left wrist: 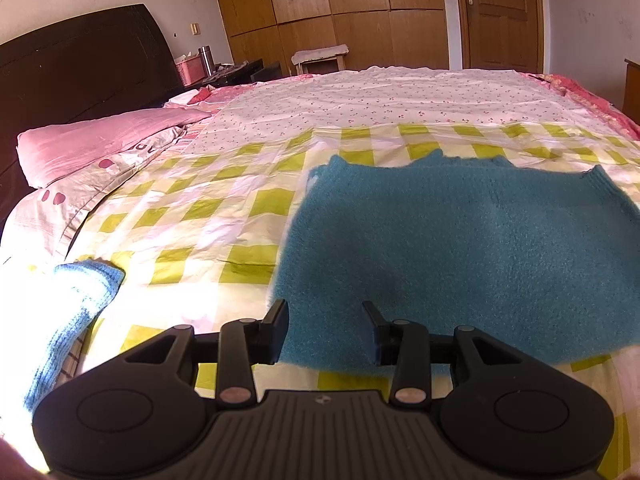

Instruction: Fold small clothes

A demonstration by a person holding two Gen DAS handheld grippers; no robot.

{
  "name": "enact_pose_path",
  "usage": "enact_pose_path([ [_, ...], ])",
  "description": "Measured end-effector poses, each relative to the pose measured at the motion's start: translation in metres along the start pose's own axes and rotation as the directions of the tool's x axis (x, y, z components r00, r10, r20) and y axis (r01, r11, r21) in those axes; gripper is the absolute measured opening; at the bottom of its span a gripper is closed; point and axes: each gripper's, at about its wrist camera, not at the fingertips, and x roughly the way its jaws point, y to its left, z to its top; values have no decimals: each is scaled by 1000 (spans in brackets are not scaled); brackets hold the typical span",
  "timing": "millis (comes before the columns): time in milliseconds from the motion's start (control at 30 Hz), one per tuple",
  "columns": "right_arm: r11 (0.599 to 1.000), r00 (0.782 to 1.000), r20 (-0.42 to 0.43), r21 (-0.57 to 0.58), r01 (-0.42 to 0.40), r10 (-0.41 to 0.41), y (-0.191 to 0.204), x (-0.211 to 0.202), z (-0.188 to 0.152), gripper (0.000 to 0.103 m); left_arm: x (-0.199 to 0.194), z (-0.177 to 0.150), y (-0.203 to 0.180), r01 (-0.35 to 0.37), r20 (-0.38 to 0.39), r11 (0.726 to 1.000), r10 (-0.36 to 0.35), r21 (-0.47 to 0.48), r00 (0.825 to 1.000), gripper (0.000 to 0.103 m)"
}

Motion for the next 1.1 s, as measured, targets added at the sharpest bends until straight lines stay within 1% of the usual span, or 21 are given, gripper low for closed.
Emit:
enact_pose_path([
  [167, 1000, 1000, 4, -15, -8, 8, 5, -3, -2, 27, -1, -3, -1, 6, -3, 1000, -6, 4, 1000, 46],
  [333, 1000, 1000, 0, -26, -4, 4, 10, -2, -5, 32, 6, -4, 1, 23, -7, 1000, -23, -8, 1000, 49],
  [467, 999, 1000, -27, -45, -7, 6, 16, 7, -11, 32, 13, -8, 7, 27, -26, 999, -28, -34, 999, 50],
  [600, 997, 999, -53, -70, -15, 11, 22, 15, -18, 33, 22, -14, 16, 17, -45, 998, -19, -56, 999, 51],
  [733, 997, 997, -75, -81, -16, 10, 23, 20, -23, 37, 32, -20, 28, 17, -65, 993, -24, -114, 998, 51],
  [833, 996, 996, -94, -85, -16, 8, 24, 23, -28, 37, 40, -27, 40, 27, -71, 985, -40, -171, 997, 51],
  [1000, 997, 987, -157, -67, -33, 22, 33, 29, -31, 37, 49, -34, 51, 53, -56, 977, -66, -206, 996, 54],
  [1100, 996, 982, -186, -67, -54, 41, 46, 31, -27, 39, 53, -35, 57, 85, -33, 966, -96, -244, 995, 54],
])
